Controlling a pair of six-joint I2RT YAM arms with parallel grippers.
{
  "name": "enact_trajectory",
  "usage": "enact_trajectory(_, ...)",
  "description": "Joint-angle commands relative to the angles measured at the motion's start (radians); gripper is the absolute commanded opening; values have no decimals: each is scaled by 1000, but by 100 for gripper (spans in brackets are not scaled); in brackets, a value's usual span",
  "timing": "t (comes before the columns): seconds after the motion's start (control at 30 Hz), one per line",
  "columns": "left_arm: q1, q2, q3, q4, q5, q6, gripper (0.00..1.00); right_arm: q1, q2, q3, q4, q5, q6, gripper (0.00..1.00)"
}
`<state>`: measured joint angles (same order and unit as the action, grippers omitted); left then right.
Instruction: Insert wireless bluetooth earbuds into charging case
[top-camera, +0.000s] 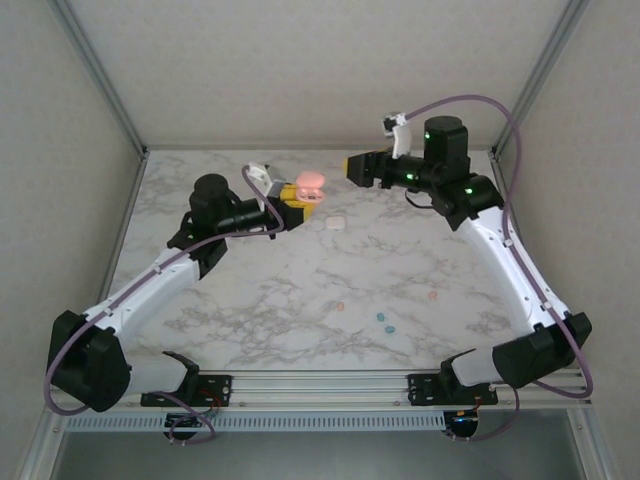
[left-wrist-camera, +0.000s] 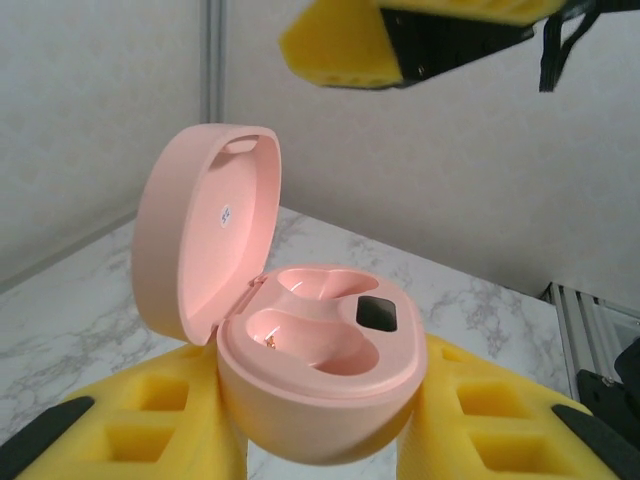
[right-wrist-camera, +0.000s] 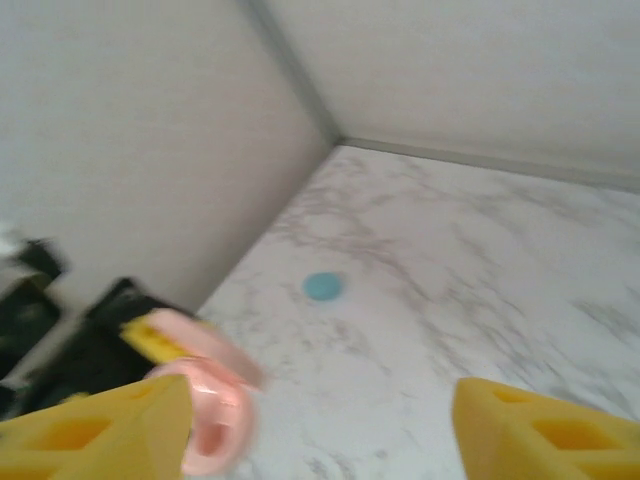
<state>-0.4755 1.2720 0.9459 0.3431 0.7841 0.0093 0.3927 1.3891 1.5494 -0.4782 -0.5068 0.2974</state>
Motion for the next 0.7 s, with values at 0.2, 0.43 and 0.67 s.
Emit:
enact_trajectory(0.2,-10,-145,-80,66,-61,-57,24,-88,-10,-213,-361,232,224,48)
enact_trajectory(0.43,-19,-195,-110,58,-72,-55,24,-160,-86,-484,-387,474,365,49)
enact_trajectory(0.67,-26,-186,-96,42,-66,-44,24,-392,-235,-809,-262,409,468,48)
